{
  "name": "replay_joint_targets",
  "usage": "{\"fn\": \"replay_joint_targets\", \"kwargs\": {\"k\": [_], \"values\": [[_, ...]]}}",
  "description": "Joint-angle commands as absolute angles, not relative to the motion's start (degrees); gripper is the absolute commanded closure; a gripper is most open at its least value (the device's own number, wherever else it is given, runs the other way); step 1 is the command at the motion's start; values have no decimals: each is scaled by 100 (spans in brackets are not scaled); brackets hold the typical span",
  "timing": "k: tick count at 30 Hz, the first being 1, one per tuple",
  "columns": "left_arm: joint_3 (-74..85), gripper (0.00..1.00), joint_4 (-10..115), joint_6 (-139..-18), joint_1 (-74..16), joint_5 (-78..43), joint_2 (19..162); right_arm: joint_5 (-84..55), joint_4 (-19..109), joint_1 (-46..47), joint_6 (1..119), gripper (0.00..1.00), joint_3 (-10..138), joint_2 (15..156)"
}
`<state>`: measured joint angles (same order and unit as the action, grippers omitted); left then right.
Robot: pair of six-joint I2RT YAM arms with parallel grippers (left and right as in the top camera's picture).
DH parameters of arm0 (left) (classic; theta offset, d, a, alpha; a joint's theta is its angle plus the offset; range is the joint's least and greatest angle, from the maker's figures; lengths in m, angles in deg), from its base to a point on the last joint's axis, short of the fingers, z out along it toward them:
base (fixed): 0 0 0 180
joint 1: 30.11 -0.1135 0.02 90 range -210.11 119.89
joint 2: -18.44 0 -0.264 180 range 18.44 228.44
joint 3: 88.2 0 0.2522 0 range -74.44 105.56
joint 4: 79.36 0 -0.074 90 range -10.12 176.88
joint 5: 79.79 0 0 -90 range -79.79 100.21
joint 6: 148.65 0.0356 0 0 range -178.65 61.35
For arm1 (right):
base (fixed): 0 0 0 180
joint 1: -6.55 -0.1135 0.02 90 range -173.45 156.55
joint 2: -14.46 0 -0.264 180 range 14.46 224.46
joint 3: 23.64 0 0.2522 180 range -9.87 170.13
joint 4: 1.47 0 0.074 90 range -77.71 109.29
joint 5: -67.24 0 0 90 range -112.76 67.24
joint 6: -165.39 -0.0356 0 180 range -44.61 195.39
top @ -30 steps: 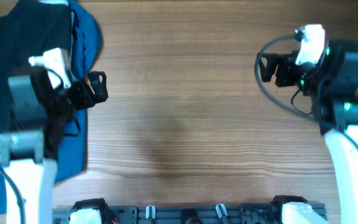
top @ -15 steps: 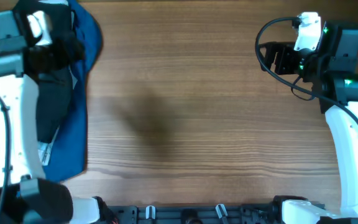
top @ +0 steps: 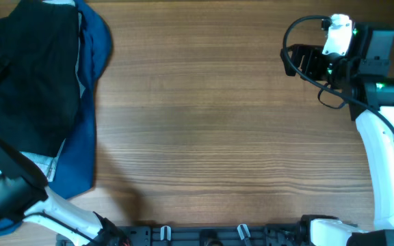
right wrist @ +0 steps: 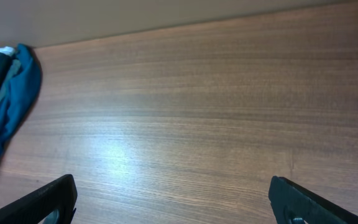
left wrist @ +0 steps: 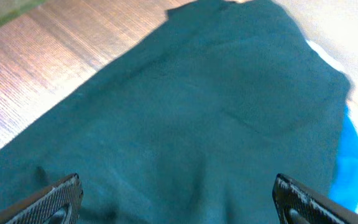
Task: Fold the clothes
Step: 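Reach the left gripper into the clothes pile and grasp the black shorts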
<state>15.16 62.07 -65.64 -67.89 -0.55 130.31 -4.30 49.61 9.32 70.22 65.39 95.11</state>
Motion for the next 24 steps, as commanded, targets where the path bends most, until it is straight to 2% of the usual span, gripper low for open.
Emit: {"fn": "replay_joint_targets", "kwargs": {"k": [1,7,13,17,18,21,24], "values": [[1791,4,6451,-6463,-6971,-390,13718,-319,4976,901,6921,0,6650,9613],[2395,0,6718,-6461,-7113,-385,14518,-321,5096,901,6919,0,6650,9666],[2395,1,7127,-6411,-7128,-370,14787,-321,5090,901,6915,0,6650,9666],[2392,11,7022,-6330,-7126,-374,14940,-321,5090,901,6821,0,6650,9666],[2392,16,6934,-6330,-7126,-374,14959,-323,5087,901,6766,0,6650,9666],[2392,55,6716,-6343,-7097,-442,14937,-321,5068,901,6650,0,6650,9666],[2395,78,6652,-6389,-7054,-501,14863,-321,4989,901,6591,0,6650,9666]]}}
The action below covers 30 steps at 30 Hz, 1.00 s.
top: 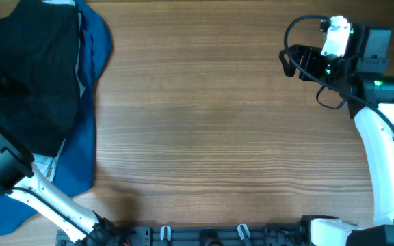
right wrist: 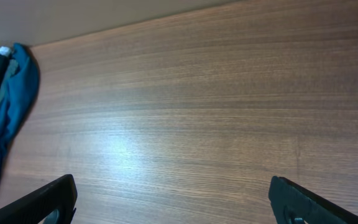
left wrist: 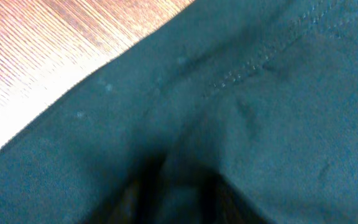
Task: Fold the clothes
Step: 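Reach the left gripper into the clothes pile and grasp the black shorts, then drag the black shorts with the left gripper to the table center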
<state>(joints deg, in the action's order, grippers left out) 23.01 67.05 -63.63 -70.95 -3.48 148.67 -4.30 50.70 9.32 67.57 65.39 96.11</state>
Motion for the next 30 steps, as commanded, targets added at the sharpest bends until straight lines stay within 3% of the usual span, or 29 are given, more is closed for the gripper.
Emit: {"fn": "replay_joint_targets", "kwargs": {"k": [1,2,10,16,23,30], "values": [[2395,89,6648,-6439,-7047,-501,14815,-319,4976,901,6591,0,6653,9666],[2395,96,6648,-6649,-7045,-501,14706,-321,4958,901,6572,0,6650,9666],[2395,96,6126,-7010,-6923,-1148,13451,-338,4915,901,6471,0,6650,9666],[2395,96,5166,-6981,-5998,-1275,12662,-336,4891,901,6469,0,6653,9666],[2395,96,5330,-7464,-3447,-2154,12579,-319,4816,962,6469,0,6672,9646],[2395,96,6362,-7770,-794,-1450,12636,317,4749,1957,6336,1,6681,9299]]}}
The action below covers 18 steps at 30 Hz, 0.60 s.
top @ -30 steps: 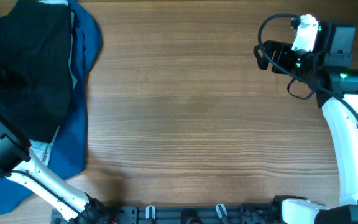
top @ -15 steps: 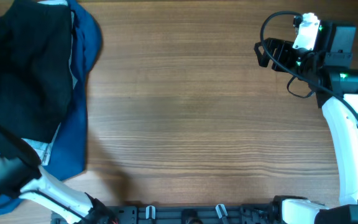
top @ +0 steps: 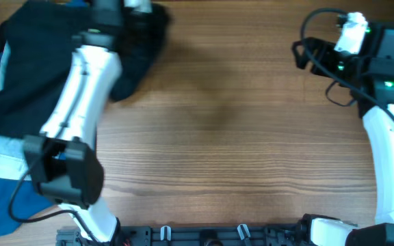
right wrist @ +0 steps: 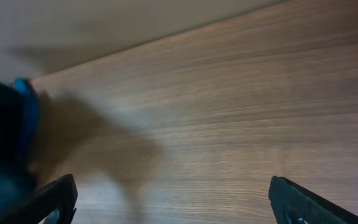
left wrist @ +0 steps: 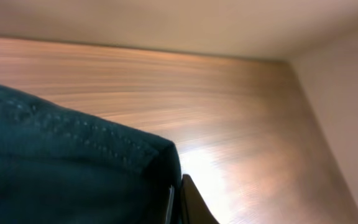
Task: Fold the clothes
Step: 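Drag the black shorts with the left gripper to the table center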
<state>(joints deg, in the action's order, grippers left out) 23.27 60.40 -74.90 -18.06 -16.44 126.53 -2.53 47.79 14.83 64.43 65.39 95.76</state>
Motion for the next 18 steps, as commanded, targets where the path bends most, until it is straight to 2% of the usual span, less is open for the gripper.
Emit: {"fn": "replay_joint_targets", "kwargs": {"k": [1,4,9,10,12,13,18], "values": [[2395,96,6530,-7868,-464,-1297,12682,597,4755,2261,6338,0,6681,9242],[2392,96,7022,-7868,266,-1024,12815,1189,4755,2914,6336,1,6681,9180],[2395,96,7562,-7864,922,-556,13056,1572,4941,3699,6364,0,6679,9183],[2392,86,7616,-7864,992,-554,13075,1572,4989,3762,6443,1,6679,9183],[2395,15,7629,-7860,1029,-551,13073,1570,5031,3795,6563,0,6679,9183],[2395,0,7629,-7842,1005,-554,13049,1570,5046,3793,6639,1,6679,9183],[2395,0,7343,-7840,465,-578,12564,1594,5118,3791,6799,1,6679,9183]]}}
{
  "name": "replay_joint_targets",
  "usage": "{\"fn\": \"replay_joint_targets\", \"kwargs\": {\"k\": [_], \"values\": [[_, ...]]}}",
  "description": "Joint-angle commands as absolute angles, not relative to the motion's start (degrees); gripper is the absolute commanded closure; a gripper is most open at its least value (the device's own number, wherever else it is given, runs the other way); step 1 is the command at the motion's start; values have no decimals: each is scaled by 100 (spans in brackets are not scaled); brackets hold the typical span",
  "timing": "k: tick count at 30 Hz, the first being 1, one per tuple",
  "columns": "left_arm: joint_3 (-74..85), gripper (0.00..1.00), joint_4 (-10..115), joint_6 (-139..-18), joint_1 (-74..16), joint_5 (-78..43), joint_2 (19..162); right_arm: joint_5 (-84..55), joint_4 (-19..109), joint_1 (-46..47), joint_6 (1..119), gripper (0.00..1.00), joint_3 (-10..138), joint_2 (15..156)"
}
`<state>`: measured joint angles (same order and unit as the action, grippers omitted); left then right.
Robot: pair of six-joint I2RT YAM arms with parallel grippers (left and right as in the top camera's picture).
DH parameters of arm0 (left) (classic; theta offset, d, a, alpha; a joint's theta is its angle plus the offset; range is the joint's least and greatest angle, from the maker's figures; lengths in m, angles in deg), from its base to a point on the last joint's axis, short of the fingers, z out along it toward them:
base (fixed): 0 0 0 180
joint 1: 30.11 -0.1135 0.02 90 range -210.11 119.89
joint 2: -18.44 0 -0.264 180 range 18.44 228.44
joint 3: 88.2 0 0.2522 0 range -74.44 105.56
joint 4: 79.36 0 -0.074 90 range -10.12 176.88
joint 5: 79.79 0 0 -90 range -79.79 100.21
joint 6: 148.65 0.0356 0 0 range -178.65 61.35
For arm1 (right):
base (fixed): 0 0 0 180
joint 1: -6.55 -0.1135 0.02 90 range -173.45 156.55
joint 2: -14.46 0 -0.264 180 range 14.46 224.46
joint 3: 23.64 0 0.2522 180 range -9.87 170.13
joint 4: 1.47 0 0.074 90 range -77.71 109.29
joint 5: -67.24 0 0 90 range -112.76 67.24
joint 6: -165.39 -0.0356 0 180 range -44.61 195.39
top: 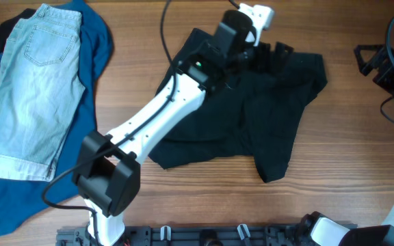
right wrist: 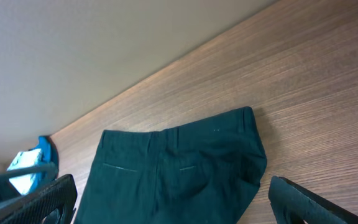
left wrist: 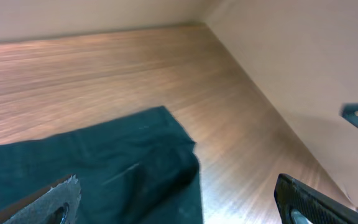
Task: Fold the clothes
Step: 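Drag the black shorts with the left gripper to the table center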
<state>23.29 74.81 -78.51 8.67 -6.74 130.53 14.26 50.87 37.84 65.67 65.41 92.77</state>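
Dark shorts (top: 252,109) lie rumpled on the table right of centre, waistband toward the back. My left gripper (top: 272,53) hovers over their back edge, open and holding nothing. In the left wrist view the dark cloth (left wrist: 104,168) lies below and between the spread fingers (left wrist: 58,200). My right gripper (top: 369,63) stands open at the far right, off the cloth. Its wrist view looks across at the shorts (right wrist: 179,168) with their two back pocket seams.
At the left, light denim shorts (top: 36,82) lie flat on top of a blue garment (top: 98,48). The left arm (top: 163,116) stretches diagonally over the table from the front left. Bare wood table (top: 361,157) shows beside the dark shorts.
The left gripper, then shut on the dark shorts at the back left, is now open. The shorts lie spread right of centre. The denim shorts are uncovered. The right gripper has moved further right.
The dark shorts lay on the pile at the left with my left gripper open over them. Then the gripper was down on the cloth. Then it held the shorts at the table's back. Now they lie released right of centre.
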Motion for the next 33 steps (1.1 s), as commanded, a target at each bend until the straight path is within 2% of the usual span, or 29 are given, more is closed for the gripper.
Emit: {"fn": "replay_joint_targets", "kwargs": {"k": [1,5,7,10,14,24,30,33], "values": [[2395,0,7238,-7807,295,-578,12411,1644,5146,3791,6899,0,6679,9183],[2397,0,7009,-7381,-420,-667,12269,1821,5321,3633,7288,1,6679,9187],[2530,0,6812,-7383,-903,-1137,12406,1699,5372,3332,7396,1,6681,9187],[3302,0,5905,-7224,-1436,-1448,12870,844,5404,2652,7404,0,6681,9196],[4340,0,4775,-6605,-1631,-1325,13722,-528,5686,1716,7387,1,6679,9605],[4344,0,5621,-6505,-1596,-921,15224,-1361,5476,1421,6873,14,6679,10947],[4344,2,5863,-6500,-1559,-807,15934,-1680,5463,1424,6773,14,6679,10940],[4342,3,5885,-6323,-1526,-680,16192,-1680,5450,1424,6773,24,6679,10940]]}}
